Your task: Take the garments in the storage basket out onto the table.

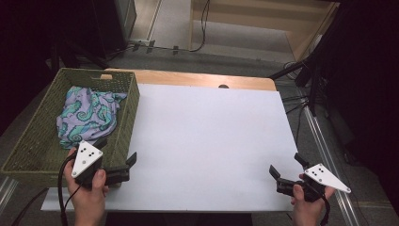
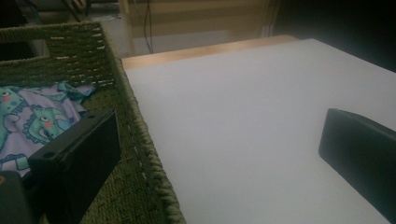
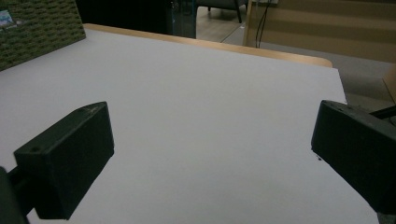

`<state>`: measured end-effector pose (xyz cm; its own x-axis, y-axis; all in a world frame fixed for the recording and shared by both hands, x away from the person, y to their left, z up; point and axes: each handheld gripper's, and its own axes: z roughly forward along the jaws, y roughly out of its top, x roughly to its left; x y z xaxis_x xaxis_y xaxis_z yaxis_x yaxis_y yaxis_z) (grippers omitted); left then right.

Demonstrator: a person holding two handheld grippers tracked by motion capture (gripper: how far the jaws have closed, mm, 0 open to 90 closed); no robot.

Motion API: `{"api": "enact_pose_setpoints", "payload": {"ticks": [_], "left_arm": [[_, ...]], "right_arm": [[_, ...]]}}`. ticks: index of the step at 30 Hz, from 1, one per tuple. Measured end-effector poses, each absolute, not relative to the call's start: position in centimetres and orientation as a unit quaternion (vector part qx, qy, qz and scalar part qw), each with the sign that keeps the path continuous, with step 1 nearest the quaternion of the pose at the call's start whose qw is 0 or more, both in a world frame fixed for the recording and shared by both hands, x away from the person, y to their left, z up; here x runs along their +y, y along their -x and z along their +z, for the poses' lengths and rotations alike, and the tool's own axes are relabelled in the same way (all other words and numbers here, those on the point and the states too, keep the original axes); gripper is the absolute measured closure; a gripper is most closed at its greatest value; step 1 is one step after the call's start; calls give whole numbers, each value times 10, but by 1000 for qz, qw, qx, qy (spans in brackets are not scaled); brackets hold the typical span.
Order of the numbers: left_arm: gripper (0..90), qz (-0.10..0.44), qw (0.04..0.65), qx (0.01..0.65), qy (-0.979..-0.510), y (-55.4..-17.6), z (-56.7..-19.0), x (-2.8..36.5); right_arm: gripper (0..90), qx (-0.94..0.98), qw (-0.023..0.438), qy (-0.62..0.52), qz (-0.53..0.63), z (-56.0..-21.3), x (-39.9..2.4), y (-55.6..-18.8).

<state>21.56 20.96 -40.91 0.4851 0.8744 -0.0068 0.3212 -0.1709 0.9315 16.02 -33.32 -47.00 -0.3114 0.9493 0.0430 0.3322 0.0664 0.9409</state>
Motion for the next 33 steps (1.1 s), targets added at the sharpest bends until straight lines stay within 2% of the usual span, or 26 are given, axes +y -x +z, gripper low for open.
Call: {"api": "enact_pose_setpoints", "payload": {"ticks": [14, 33], "left_arm": [[0, 312, 483, 417, -704, -228, -376, 223], [0, 307, 475, 440, -697, -278, -354, 249]], "right_arm": [[0, 657, 319, -486, 481, -470, -330, -160], [0, 653, 319, -489, 482, -470, -331, -161]]}}
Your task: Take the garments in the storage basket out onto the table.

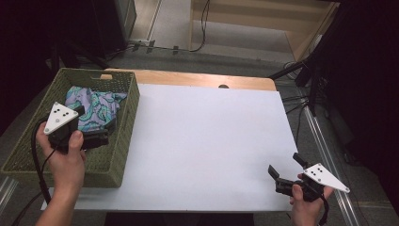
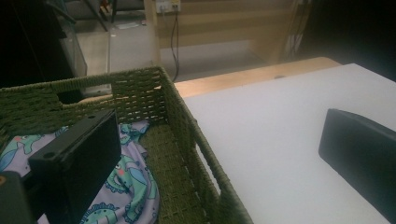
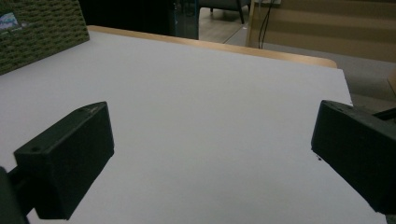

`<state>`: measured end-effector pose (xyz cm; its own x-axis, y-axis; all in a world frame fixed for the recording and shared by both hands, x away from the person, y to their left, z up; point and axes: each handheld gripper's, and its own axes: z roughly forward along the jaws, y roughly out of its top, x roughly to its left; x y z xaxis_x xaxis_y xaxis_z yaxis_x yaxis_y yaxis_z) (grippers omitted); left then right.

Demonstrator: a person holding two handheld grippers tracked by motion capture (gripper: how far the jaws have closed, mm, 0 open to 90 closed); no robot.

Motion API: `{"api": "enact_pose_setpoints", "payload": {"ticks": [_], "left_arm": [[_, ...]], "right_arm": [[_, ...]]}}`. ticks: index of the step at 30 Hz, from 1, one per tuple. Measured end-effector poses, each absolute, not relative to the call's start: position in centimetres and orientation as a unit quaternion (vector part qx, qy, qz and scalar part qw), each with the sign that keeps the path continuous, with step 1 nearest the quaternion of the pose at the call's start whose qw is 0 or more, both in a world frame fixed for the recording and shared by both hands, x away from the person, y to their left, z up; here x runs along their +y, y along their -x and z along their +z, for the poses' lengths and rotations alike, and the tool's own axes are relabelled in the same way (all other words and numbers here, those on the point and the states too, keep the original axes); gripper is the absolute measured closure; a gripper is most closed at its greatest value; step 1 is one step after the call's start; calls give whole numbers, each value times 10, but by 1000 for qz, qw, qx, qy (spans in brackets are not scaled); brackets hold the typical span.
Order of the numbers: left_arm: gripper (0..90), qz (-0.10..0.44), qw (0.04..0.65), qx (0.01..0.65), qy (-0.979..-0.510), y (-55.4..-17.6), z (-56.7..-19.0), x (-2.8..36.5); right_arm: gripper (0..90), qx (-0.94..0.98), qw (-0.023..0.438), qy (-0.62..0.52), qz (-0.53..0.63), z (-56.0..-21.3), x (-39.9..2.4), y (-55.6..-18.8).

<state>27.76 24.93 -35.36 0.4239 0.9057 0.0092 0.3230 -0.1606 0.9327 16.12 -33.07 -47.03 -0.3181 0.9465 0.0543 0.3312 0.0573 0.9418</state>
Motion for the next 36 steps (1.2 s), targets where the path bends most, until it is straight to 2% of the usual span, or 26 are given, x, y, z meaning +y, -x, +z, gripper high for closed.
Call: {"api": "enact_pose_setpoints", "payload": {"ticks": [17, 25, 36], "left_arm": [[0, 312, 451, 458, -699, -325, -346, 268], [0, 306, 432, 479, -700, -359, -343, 279], [0, 290, 408, 516, -695, -400, -360, 290]], "right_arm": [[0, 657, 320, -486, 479, -471, -328, -163], [0, 656, 319, -490, 478, -472, -330, -164], [0, 656, 319, -492, 475, -474, -331, -164]]}}
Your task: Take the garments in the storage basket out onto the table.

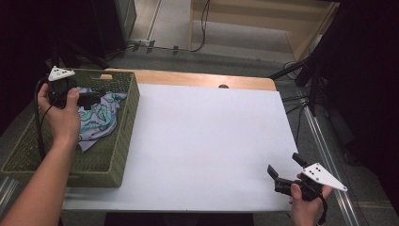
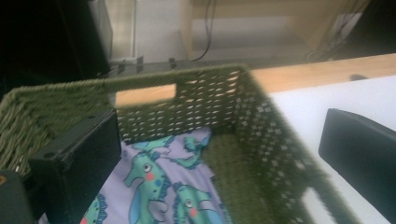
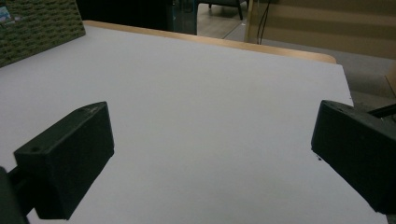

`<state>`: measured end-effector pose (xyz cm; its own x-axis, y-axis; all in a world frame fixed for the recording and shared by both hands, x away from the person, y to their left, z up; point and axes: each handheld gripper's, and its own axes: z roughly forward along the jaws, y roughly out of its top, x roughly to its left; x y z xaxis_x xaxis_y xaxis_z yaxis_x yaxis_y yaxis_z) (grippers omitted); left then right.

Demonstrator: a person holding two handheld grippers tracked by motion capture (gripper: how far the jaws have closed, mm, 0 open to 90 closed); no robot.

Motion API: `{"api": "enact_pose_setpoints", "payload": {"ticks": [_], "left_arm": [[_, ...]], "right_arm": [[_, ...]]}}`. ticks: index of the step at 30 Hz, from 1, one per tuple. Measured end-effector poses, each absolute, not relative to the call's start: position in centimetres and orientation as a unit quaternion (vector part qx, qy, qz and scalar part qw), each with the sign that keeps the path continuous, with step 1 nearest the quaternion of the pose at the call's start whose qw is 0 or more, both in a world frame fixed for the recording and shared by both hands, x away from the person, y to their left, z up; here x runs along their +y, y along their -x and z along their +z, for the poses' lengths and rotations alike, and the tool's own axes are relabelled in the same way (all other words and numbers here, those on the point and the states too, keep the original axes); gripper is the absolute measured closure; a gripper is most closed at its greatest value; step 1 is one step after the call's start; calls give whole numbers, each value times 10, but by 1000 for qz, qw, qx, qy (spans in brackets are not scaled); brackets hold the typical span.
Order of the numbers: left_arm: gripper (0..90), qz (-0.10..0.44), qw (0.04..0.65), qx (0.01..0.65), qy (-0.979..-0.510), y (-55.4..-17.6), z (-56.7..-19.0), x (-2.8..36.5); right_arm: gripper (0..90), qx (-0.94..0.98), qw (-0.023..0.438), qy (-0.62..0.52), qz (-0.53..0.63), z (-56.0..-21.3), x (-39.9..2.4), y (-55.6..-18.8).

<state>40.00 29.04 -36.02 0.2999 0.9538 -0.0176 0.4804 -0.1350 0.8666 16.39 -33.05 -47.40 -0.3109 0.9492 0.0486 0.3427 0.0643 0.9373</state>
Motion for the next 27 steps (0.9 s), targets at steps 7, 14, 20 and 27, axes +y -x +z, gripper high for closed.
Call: {"api": "enact_pose_setpoints", "payload": {"ticks": [7, 14, 20, 27], "left_arm": [[0, 274, 391, 543, -691, -421, -369, 303], [0, 265, 364, 560, -695, -436, -380, 312], [0, 244, 342, 575, -703, -446, -396, 315], [0, 208, 315, 594, -710, -455, -416, 319]], "right_arm": [[0, 656, 318, -493, 475, -475, -332, -164], [0, 655, 320, -493, 475, -475, -333, -165], [0, 656, 318, -494, 474, -476, -333, -165], [0, 656, 317, -496, 473, -477, -333, -165]]}}
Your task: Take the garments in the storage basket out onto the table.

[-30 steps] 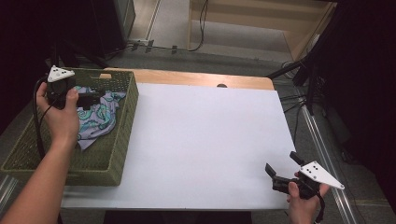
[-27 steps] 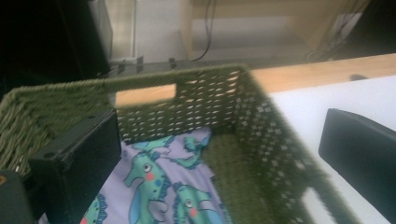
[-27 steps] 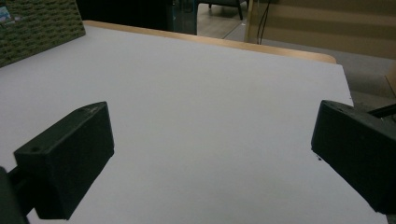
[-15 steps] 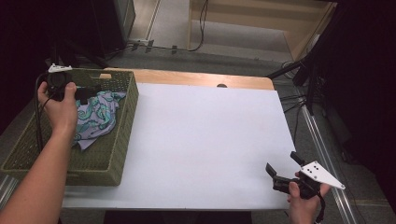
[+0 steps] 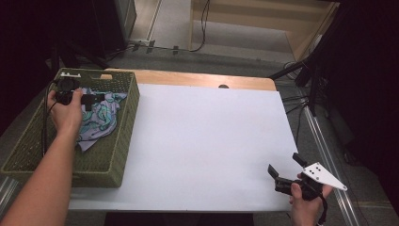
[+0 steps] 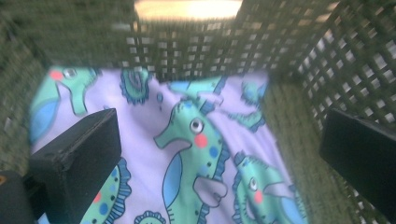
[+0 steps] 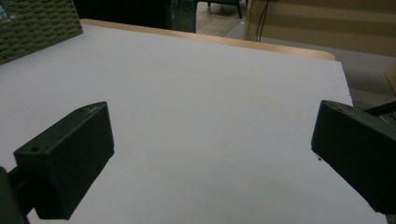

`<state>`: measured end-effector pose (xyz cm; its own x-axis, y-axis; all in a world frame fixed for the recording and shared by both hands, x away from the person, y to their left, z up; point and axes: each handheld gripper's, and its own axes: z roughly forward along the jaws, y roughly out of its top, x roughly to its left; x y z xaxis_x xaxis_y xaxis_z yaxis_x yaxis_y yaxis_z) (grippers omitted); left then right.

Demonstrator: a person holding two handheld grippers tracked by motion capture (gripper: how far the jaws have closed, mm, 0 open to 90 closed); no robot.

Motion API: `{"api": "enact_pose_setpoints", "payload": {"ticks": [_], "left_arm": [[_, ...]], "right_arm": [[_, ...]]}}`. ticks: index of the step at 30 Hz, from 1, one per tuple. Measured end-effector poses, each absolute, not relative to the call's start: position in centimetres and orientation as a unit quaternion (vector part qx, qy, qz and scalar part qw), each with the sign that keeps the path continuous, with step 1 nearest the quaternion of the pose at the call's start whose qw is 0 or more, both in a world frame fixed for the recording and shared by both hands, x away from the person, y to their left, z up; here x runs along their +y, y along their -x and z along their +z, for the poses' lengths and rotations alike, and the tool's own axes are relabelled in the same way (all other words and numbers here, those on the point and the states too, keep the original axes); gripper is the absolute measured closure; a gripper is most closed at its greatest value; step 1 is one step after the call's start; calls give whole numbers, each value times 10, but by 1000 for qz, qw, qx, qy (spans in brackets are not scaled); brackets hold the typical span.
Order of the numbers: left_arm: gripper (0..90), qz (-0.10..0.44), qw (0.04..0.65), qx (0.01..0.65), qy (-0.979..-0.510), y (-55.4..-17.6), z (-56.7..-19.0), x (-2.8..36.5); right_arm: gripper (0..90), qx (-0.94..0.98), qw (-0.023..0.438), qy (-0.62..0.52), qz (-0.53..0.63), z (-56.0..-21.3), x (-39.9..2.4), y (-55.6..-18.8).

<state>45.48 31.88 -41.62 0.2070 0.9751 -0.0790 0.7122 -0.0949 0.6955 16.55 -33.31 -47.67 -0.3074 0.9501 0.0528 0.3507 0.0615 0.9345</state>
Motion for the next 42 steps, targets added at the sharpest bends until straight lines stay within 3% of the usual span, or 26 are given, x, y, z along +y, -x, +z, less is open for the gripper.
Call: {"api": "enact_pose_setpoints", "payload": {"ticks": [10, 23, 33, 40, 42], "left_arm": [[0, 160, 280, 637, -700, -463, -440, 335], [0, 128, 240, 646, -713, -468, -462, 330], [0, 138, 204, 665, -705, -470, -467, 325], [0, 153, 153, 638, -739, -470, -471, 314], [67, 166, 130, 628, -749, -469, -469, 311]], "right_arm": [[0, 656, 317, -497, 472, -478, -333, -166], [0, 660, 315, -495, 468, -479, -329, -167], [0, 660, 314, -496, 469, -480, -330, -167], [0, 663, 313, -495, 466, -481, -329, -168], [0, 663, 311, -496, 466, -481, -329, -168]]}}
